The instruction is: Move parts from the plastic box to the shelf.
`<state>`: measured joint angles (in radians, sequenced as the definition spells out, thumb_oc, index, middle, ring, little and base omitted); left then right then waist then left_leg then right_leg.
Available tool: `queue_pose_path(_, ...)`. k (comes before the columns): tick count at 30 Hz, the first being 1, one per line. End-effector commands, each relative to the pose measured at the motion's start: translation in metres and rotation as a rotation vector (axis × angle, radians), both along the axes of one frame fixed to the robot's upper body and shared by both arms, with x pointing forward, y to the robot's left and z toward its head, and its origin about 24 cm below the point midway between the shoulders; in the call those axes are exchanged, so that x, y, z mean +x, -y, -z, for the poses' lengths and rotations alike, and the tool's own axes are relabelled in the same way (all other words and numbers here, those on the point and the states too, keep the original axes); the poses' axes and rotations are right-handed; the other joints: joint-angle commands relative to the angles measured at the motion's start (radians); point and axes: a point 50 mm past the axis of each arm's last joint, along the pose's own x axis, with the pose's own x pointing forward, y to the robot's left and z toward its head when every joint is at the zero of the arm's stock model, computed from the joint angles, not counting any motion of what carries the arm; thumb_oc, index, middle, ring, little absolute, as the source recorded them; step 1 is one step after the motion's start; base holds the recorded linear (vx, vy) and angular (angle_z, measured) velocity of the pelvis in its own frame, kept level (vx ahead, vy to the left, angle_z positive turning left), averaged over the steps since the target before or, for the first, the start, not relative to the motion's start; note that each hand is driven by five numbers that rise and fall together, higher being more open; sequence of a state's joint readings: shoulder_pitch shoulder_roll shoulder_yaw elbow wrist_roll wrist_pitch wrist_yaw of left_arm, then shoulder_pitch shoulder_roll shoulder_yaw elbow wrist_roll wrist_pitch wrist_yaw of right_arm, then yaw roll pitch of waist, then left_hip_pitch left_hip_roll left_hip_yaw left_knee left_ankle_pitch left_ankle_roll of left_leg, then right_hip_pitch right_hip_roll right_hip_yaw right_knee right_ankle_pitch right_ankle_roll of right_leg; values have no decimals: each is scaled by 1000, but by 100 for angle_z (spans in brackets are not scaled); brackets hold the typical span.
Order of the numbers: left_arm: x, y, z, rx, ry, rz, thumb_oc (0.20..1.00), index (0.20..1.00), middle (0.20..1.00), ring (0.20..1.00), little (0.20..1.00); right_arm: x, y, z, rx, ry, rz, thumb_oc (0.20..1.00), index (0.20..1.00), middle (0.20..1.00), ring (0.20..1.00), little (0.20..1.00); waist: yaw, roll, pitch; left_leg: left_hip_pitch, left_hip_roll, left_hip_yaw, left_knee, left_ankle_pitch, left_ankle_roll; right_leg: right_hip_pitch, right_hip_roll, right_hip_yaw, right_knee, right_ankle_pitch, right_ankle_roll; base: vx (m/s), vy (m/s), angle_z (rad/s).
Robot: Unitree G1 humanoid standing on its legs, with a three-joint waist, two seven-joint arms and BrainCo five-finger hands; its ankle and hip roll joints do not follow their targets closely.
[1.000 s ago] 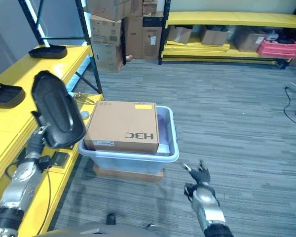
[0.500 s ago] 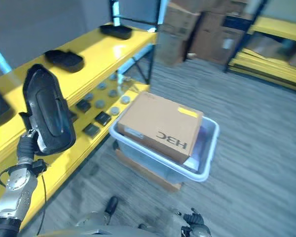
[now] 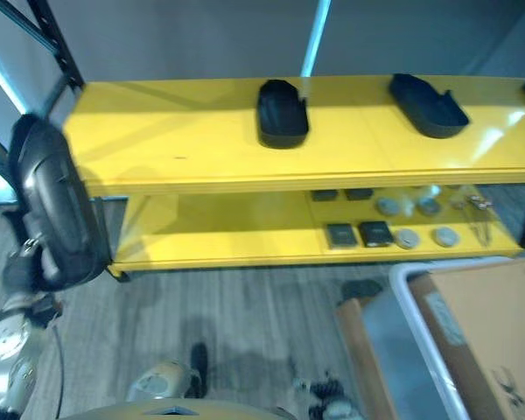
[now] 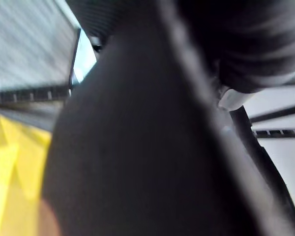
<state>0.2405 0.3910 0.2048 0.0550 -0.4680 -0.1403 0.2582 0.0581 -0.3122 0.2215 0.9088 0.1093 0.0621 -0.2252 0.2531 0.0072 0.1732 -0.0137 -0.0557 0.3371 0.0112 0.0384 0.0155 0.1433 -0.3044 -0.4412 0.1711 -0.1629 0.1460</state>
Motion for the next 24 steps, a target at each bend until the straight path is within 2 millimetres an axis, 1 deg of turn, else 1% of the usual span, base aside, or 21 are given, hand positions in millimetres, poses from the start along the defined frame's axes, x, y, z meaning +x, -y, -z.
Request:
queue_pose_path(1, 18, -6, -41, 98, 205, 59, 200, 200, 200, 200, 200, -9, -9, 5, 19, -24, -22, 1000, 1000, 1000, 1000, 1000, -31, 5, -52, -76, 70, -103, -66, 55, -51, 36, 133, -75, -89, 99, -4, 220, 162, 8)
queue_pose_path(2, 18, -7, -42, 106, 208, 63, 200, 200, 200, 200, 200, -8, -11, 5, 29, -20, -19, 1000, 1000, 1000, 1000, 1000, -27, 3, -58, -72, 61, -108, -63, 45, -40, 38, 120, -74, -68, 92, 3, 235, 201, 16)
queue_pose_path(3, 21, -8, -44, 111, 216, 69, 200, 200, 200, 200, 200, -7, -13, 4, 35, -15, -13, 1000, 1000, 1000, 1000, 1000, -29, 2, -62, -69, 45, -111, -56, 30, -21, 29, 91, -65, -6, 100, 17, 202, 189, 20)
queue_pose_path(4, 23, -8, -45, 113, 219, 72, 200, 200, 200, 200, 200, -7, -14, 4, 36, -14, -10, 1000, 1000, 1000, 1000, 1000, -30, 2, -62, -69, 39, -111, -54, 26, -15, 22, 82, -60, 18, 105, 22, 210, 251, 17)
queue_pose_path(5, 31, -5, -49, 123, 232, 87, 200, 200, 200, 200, 200, -8, -13, 4, 38, -11, 8, 1000, 1000, 1000, 1000, 1000, -44, 5, -62, -66, 18, -112, -44, 9, 13, -12, 42, -31, 138, 135, 41, 182, 226, 10)
queue_pose_path(6, 36, -2, -51, 131, 244, 96, 200, 200, 200, 200, 200, -10, -12, 5, 40, -10, 25, 1000, 1000, 1000, 1000, 1000, -54, 6, -60, -66, 4, -114, -36, -2, 28, -41, 21, -7, 207, 152, 53, 224, 306, 6)
queue_pose_path(7, 42, 3, -54, 139, 261, 117, 200, 200, 200, 200, 200, -13, -9, 5, 40, -11, 45, 1000, 1000, 1000, 1000, 1000, -77, 16, -52, -58, -10, -134, -27, -19, 52, -100, -3, 53, 348, 195, 59, 169, 250, 16)
queue_pose_path(8, 48, 7, -59, 151, 276, 133, 200, 200, 200, 200, 200, -16, -7, 6, 39, -11, 55, 1000, 1000, 1000, 1000, 1000, -98, 24, -44, -50, -22, -153, -21, -32, 67, -158, -4, 114, 456, 215, 61, 103, 230, 32)
queue_pose_path(9, 56, 16, -70, 201, 325, 164, 200, 200, 200, 200, 200, -18, -3, 6, 32, -15, 59, 1000, 1000, 1000, 1000, 1000, -143, 54, -22, -28, -14, -184, -21, -26, 79, -276, 42, 196, 547, 255, 24, 69, 104, 40)
queue_pose_path(10, 60, 21, -79, 249, 359, 196, 200, 200, 200, 200, 200, -20, -1, 6, 25, -20, 60, 1000, 1000, 1000, 1000, 1000, -166, 64, -12, -6, -15, -210, -31, -27, 75, -323, 58, 230, 541, 267, 13, 110, -76, 38)
queue_pose_path(11, 66, 32, -100, 336, 423, 260, 200, 200, 200, 200, 200, -25, 3, 7, 21, -24, 66, 1000, 1000, 1000, 1000, 1000, -190, 63, 4, 22, -14, -245, -46, -33, 61, -347, 64, 261, 433, 285, 6, 178, -259, 79)
queue_pose_path(12, 69, 41, -114, 375, 466, 316, 200, 200, 200, 200, 200, -26, 7, 7, 19, -20, 73, 1000, 1000, 1000, 1000, 1000, -201, 48, 12, 29, -14, -267, -49, -40, 47, -338, 70, 269, 263, 302, 10, 245, -481, 100)
queue_pose_path(13, 70, 54, -129, 416, 508, 389, 200, 200, 200, 200, 200, -29, 11, 8, 18, -21, 79, 1000, 1000, 1000, 1000, 1000, -217, 19, 17, 43, -20, -301, -47, -57, 34, -319, 89, 295, 48, 324, 28, 227, -463, 104)
queue_pose_path(14, 70, 59, -133, 419, 520, 427, 200, 200, 200, 200, 200, -31, 11, 9, 16, -26, 79, 1000, 1000, 1000, 1000, 1000, -228, 10, 19, 54, -18, -319, -44, -71, 33, -317, 99, 322, -17, 351, 38, 225, -407, 124)
queue_pose_path(15, 70, 63, -135, 417, 528, 456, 200, 200, 200, 200, 200, -33, 11, 9, 11, -36, 69, 1000, 1000, 1000, 1000, 1000, -238, 5, 20, 64, -14, -334, -41, -84, 33, -317, 107, 350, -48, 365, 46, 193, -267, 151)
queue_pose_path(16, 73, 67, -137, 409, 526, 483, 200, 200, 200, 200, 200, -35, 13, 10, 6, -51, 53, 1000, 1000, 1000, 1000, 1000, -240, -3, 10, 72, 2, -333, -48, -79, 24, -282, 116, 354, -83, 339, 49, 198, -268, 121)
queue_pose_path(18, 79, 76, -130, 384, 493, 510, 200, 200, 200, 200, 200, -35, 18, 9, 1, -60, 36, 1000, 1000, 1000, 1000, 1000, -242, -17, -11, 80, 35, -314, -56, -62, -3, -218, 135, 334, -145, 317, 46, 170, -262, 38)
queue_pose_path(20, 80, 85, -125, 349, 464, 524, 200, 200, 200, 200, 200, -31, 22, 6, -4, -57, 31, 1000, 1000, 1000, 1000, 1000, -244, -30, -27, 74, 63, -299, -52, -50, -22, -171, 153, 327, -184, 300, 34, 136, -215, 36)
queue_pose_path(24, 83, 90, -112, 301, 401, 528, 200, 200, 200, 200, 200, -25, 29, 1, -18, -42, 60, 1000, 1000, 1000, 1000, 1000, -258, -43, -50, 72, 119, -260, -40, -29, -54, -117, 182, 309, -238, 284, 5, 100, -165, -3)
